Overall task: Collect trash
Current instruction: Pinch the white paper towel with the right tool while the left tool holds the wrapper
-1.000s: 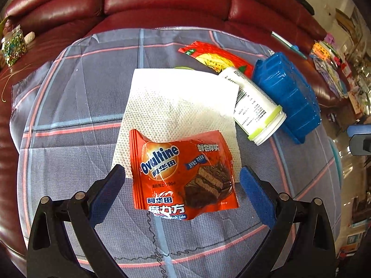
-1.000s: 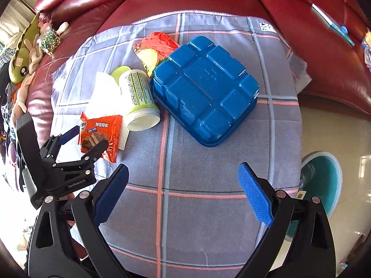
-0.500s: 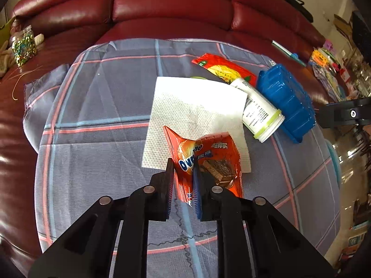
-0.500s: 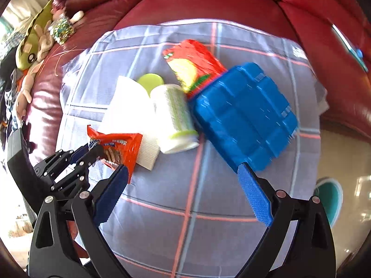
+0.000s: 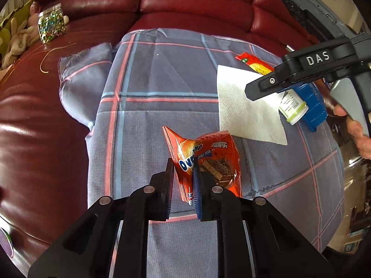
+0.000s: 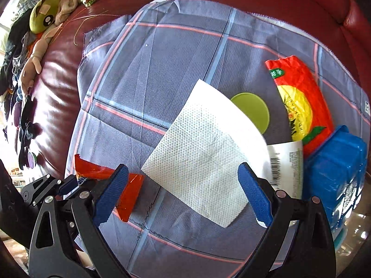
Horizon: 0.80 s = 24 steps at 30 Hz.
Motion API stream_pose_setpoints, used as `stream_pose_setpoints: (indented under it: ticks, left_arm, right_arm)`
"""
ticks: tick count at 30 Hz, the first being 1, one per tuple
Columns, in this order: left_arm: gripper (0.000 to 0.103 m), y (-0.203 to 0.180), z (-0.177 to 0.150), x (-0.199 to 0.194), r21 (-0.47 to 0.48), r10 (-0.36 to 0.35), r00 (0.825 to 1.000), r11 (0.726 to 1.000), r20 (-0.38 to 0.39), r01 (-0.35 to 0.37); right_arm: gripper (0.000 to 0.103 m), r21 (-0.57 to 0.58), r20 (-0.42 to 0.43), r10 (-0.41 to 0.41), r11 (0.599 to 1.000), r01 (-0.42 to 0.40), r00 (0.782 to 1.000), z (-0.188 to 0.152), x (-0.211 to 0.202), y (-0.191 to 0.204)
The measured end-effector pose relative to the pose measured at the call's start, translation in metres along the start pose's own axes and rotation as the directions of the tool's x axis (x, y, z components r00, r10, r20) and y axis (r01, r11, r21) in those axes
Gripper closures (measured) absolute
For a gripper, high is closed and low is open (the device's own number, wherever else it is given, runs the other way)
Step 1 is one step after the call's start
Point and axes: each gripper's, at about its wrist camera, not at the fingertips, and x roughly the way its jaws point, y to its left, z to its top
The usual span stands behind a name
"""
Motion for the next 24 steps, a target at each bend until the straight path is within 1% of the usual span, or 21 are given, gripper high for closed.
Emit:
stream_pose_setpoints:
  ticks: [2, 9, 11, 13, 14, 16, 17, 18, 19, 20, 21, 22, 23, 24]
  left_arm:
    - [0.087, 0.005, -0.005, 0.000, 0.004, -0.003, 1.000, 1.000, -0.007, 0.003]
    - [0.086, 0.012, -0.011, 0.005, 0.008, -0.027, 1.000, 1.000, -0.012, 0.027]
    - [0.085, 0.012, -0.011, 0.007, 0.005, -0.035, 0.999, 0.999, -0.009, 0.035]
    - [0.083, 0.010, -0.011, 0.008, 0.008, -0.039, 0.999, 0.999, -0.005, 0.039]
    - [0.083, 0.009, -0.011, 0.008, 0.009, -0.042, 0.999, 0.999, -0.003, 0.043]
    - [0.083, 0.008, -0.012, 0.009, 0.010, -0.042, 0.999, 0.999, 0.000, 0.042]
    - [0.082, 0.007, -0.013, 0.009, 0.011, -0.041, 0.999, 0.999, 0.002, 0.041]
    - [0.081, 0.006, -0.014, 0.010, 0.010, -0.043, 0.999, 0.999, 0.003, 0.043]
    - [0.079, 0.006, -0.014, 0.011, 0.009, -0.046, 0.999, 0.999, 0.001, 0.046]
    - [0.079, 0.005, -0.014, 0.012, 0.008, -0.048, 0.999, 0.999, 0.001, 0.048]
    - [0.078, 0.004, -0.016, 0.012, 0.008, -0.047, 0.999, 0.999, 0.002, 0.047]
    - [0.078, 0.003, -0.016, 0.013, 0.005, -0.050, 0.999, 0.999, 0.002, 0.050]
    - [0.078, 0.002, -0.016, 0.013, 0.001, -0.053, 0.999, 0.999, 0.002, 0.053]
    - [0.078, 0.001, -0.016, 0.013, -0.004, -0.055, 0.998, 0.998, 0.006, 0.055]
  right_arm:
    - [0.012, 0.024, -0.021, -0.015, 1.000, 0.016, 1.000, -0.001, 0.012, -0.001]
    - [0.012, 0.130, -0.031, -0.109, 0.985, 0.112, 0.994, -0.007, 0.035, -0.016]
    - [0.012, 0.115, -0.012, -0.159, 0.980, 0.159, 0.987, -0.010, 0.038, -0.012]
    - [0.012, 0.115, 0.009, -0.188, 0.976, 0.186, 0.982, -0.013, 0.039, -0.009]
    - [0.012, 0.115, 0.027, -0.200, 0.974, 0.196, 0.979, -0.015, 0.039, -0.007]
    - [0.013, 0.122, 0.038, -0.197, 0.974, 0.191, 0.980, -0.016, 0.039, -0.007]
    - [0.017, 0.108, 0.047, -0.199, 0.975, 0.193, 0.979, -0.018, 0.037, -0.003]
    - [0.026, 0.086, 0.058, -0.198, 0.977, 0.193, 0.979, -0.020, 0.036, 0.000]
    - [0.032, 0.066, 0.068, -0.192, 0.980, 0.187, 0.979, -0.022, 0.033, 0.003]
    - [0.046, 0.047, 0.073, -0.185, 0.982, 0.182, 0.980, -0.023, 0.032, 0.010]
    - [0.068, 0.028, 0.072, -0.177, 0.984, 0.176, 0.982, -0.023, 0.030, 0.014]
    - [0.087, 0.017, 0.071, -0.167, 0.986, 0.166, 0.983, -0.024, 0.028, 0.018]
    - [0.101, 0.021, 0.059, -0.144, 0.989, 0.143, 0.988, -0.025, 0.027, 0.019]
    - [0.101, 0.030, 0.047, -0.114, 0.993, 0.113, 0.992, -0.026, 0.027, 0.020]
